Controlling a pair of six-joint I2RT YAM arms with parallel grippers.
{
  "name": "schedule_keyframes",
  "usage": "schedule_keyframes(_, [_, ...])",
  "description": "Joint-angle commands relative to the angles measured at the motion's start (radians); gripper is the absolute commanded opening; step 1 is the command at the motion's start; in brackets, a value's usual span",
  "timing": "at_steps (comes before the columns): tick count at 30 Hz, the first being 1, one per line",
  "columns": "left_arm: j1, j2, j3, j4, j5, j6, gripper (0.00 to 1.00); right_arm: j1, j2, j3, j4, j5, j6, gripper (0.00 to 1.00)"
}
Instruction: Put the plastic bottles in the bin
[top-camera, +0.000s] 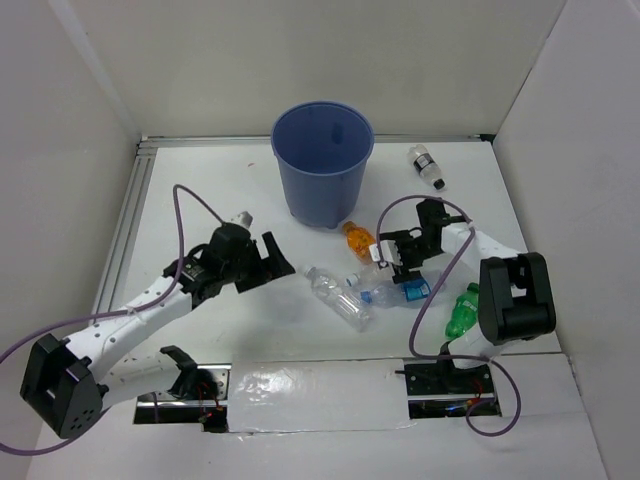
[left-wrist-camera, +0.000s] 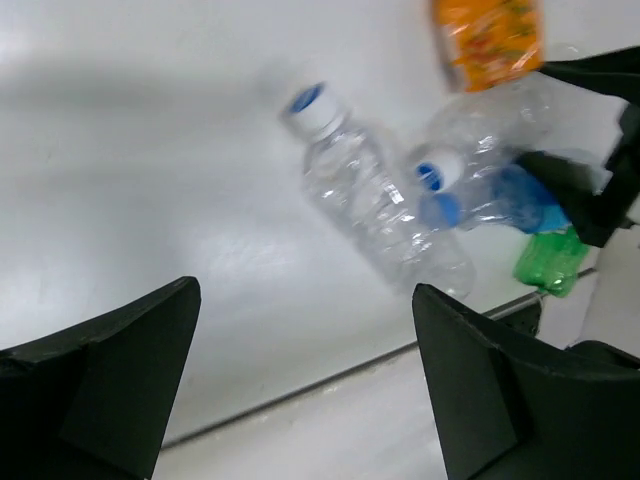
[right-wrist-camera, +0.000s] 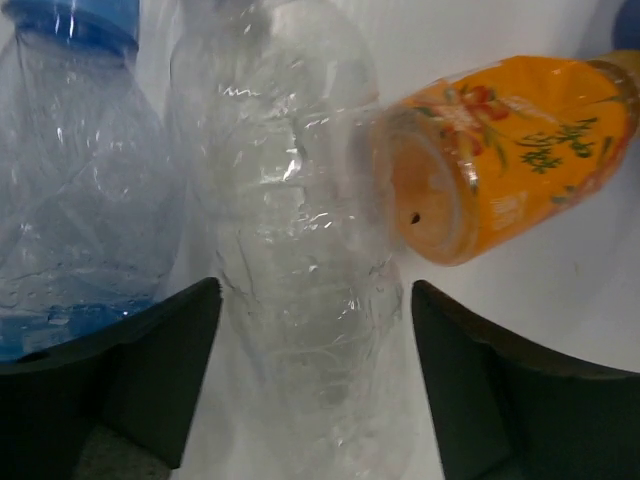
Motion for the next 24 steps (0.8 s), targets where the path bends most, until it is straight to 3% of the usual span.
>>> schedule_keyframes(1, [-0.032,-0.027,0.026,0.022,-0.031,-0.221,1.00,0.015,0.004,-0.025,-0.007,0.106,-0.084,0.80])
schedule_keyframes(6, [-0.084,0.091,0.046,0.064,-0.001,-0.343,1.00,-0.006,-0.056,-0.045,-0.119,0.108,-0.084,0.38])
schedule_keyframes(14, [-0.202,0.300,0.165,0.061,0.052,-0.433,1.00,-0.059,-0.377,0.190,-0.438,-0.162,-0.008,0.29])
schedule_keyframes(17, [-0.225,0.381,0.199,0.039,0.073,-0.455,1.00,-0.068,-0.419,0.338,-0.288,-0.289,0.291,0.29])
schedule_keyframes(19, [-0.236,0.409,0.199,0.055,0.086,-0.465,1.00,-0.068,-0.430,0.428,-0.146,-0.380,0.584,0.29])
schedule_keyframes(20, [-0.245,0.429,0.199,0.056,0.086,-0.465,1.00,-0.068,-0.430,0.448,0.047,-0.422,0.700,0.29])
schedule_keyframes(21, [-0.245,0.439,0.199,0.065,0.086,-0.465,1.00,-0.068,-0.419,0.464,0.154,-0.432,0.925,0.32])
schedule_keyframes(23, [-0.254,0.467,0.220,0.056,0.076,-0.453,1.00,-0.030,-0.349,0.513,0.449,-0.421,1.144,0.34])
schedule_keyframes(24, [-0.254,0.476,0.221,0.040,0.063,-0.444,1.00,-0.010,-0.305,0.546,0.489,-0.391,1.253,0.35])
